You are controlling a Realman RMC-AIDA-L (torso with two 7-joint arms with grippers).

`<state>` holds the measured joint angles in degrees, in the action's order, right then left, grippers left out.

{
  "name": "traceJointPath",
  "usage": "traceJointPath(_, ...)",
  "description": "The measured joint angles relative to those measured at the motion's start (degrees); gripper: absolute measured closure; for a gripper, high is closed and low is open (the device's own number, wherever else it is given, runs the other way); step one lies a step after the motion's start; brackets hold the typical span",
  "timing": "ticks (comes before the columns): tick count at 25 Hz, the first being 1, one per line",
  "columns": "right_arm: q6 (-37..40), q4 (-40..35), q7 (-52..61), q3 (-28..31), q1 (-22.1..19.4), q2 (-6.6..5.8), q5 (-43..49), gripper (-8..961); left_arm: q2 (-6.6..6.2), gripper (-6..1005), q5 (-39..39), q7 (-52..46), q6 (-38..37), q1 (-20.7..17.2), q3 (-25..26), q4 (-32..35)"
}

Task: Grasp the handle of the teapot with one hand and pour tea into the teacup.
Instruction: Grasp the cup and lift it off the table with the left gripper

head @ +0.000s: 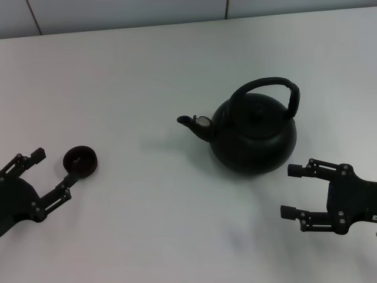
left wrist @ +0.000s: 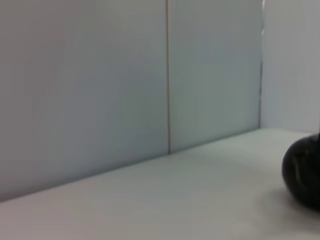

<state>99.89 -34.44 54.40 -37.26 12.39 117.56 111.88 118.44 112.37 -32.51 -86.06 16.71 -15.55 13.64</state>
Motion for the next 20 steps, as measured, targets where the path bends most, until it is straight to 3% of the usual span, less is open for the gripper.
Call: traceJointPath(20,-0.23,-0.05,0.09,0.00,-0.02,0.48,-0.09,146,0.19,210,0.13,0.87,10.08,3.76,-1.85,-2.55)
